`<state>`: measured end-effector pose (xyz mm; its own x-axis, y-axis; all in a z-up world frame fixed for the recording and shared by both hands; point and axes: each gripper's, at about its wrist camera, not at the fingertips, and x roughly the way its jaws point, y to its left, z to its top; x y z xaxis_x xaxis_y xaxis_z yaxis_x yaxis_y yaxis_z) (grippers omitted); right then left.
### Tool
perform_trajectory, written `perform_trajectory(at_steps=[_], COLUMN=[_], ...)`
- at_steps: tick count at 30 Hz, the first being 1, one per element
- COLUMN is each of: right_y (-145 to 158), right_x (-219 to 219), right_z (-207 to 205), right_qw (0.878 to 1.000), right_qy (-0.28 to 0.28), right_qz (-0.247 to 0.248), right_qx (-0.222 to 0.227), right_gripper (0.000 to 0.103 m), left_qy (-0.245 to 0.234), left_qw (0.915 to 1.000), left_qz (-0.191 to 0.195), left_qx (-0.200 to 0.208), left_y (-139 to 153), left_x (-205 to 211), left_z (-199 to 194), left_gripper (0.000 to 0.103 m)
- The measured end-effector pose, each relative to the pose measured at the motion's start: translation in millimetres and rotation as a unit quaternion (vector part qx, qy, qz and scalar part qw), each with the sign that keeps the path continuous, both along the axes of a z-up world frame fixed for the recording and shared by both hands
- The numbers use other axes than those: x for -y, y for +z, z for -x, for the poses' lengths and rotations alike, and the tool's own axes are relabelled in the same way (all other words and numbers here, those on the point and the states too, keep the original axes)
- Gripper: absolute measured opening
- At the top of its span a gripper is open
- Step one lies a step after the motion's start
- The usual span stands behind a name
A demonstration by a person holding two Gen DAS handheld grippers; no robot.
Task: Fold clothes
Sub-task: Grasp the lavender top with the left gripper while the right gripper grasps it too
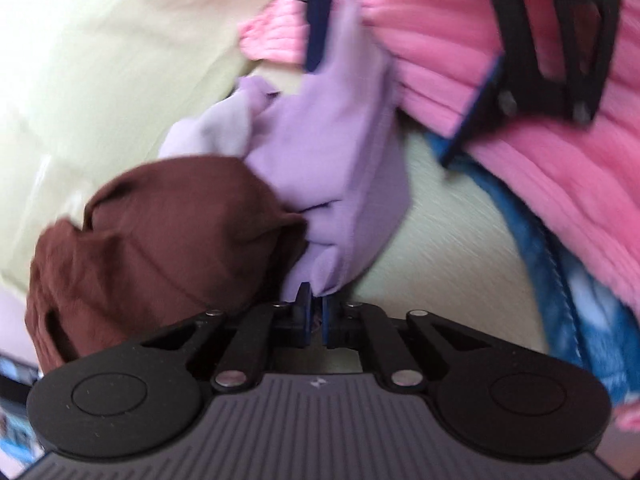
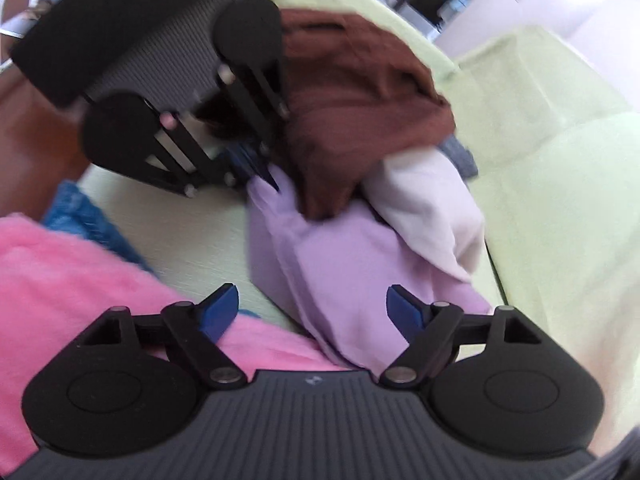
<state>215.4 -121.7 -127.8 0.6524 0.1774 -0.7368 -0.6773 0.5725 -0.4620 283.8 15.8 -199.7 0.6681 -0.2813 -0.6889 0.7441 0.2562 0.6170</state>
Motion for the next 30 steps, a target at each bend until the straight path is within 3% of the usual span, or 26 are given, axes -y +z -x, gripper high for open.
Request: perform_trajectory(at_steps=[2, 3, 4, 8, 11, 14, 18, 25, 26, 28, 30], right_y=[-10, -14, -16, 8, 43, 108, 176, 291, 308, 322, 334], right_x=[0, 0, 1, 11, 25, 47, 64, 110, 124, 139, 155], right_z=[-16, -22, -25, -19, -7, 7, 33, 103, 114, 119, 134], right_qw=[0.999, 0.998, 0.998, 0.998, 0.995, 0.985, 0.969, 0.928, 0.919, 0.914, 0.913], right_qy=[-0.025, -0.033, -0.035, -0.054, -0.068, -0.093, -0.112, -0.165, -0.178, -0.188, -0.203], right_qz=[0.018, 0.025, 0.019, -0.010, -0.035, -0.082, -0.107, -0.130, -0.131, -0.127, -0.114], right_qx=[-0.031, -0.046, -0.056, 0.004, 0.062, 0.118, 0.194, 0.309, 0.326, 0.335, 0.335], right_gripper=[0.034, 0.011, 0.002, 0.000, 0.000, 0.000, 0.000, 0.000, 0.000, 0.000, 0.000], left_qy=[0.004, 0.007, 0.010, 0.015, 0.021, 0.030, 0.043, 0.047, 0.044, 0.033, 0.013], left_qw=[1.0000, 0.9999, 0.9998, 0.9991, 0.9983, 0.9949, 0.9833, 0.9499, 0.9477, 0.9488, 0.9546], left_qz=[-0.003, -0.006, -0.011, -0.021, 0.001, 0.018, 0.058, 0.090, 0.096, 0.106, 0.109], left_qx=[0.004, 0.007, 0.011, 0.034, 0.054, 0.095, 0.167, 0.296, 0.301, 0.296, 0.277], left_y=[-6, -9, -10, -7, 27, 76, 157, 259, 270, 284, 275], left_x=[-2, -3, -5, -11, -21, -18, -17, -17, -15, -7, 4], left_z=[-8, -13, -16, -21, -23, -35, -43, -64, -70, -90, -112], left_gripper=[0.001, 0.001, 0.000, 0.000, 0.000, 0.000, 0.000, 0.000, 0.000, 0.000, 0.000])
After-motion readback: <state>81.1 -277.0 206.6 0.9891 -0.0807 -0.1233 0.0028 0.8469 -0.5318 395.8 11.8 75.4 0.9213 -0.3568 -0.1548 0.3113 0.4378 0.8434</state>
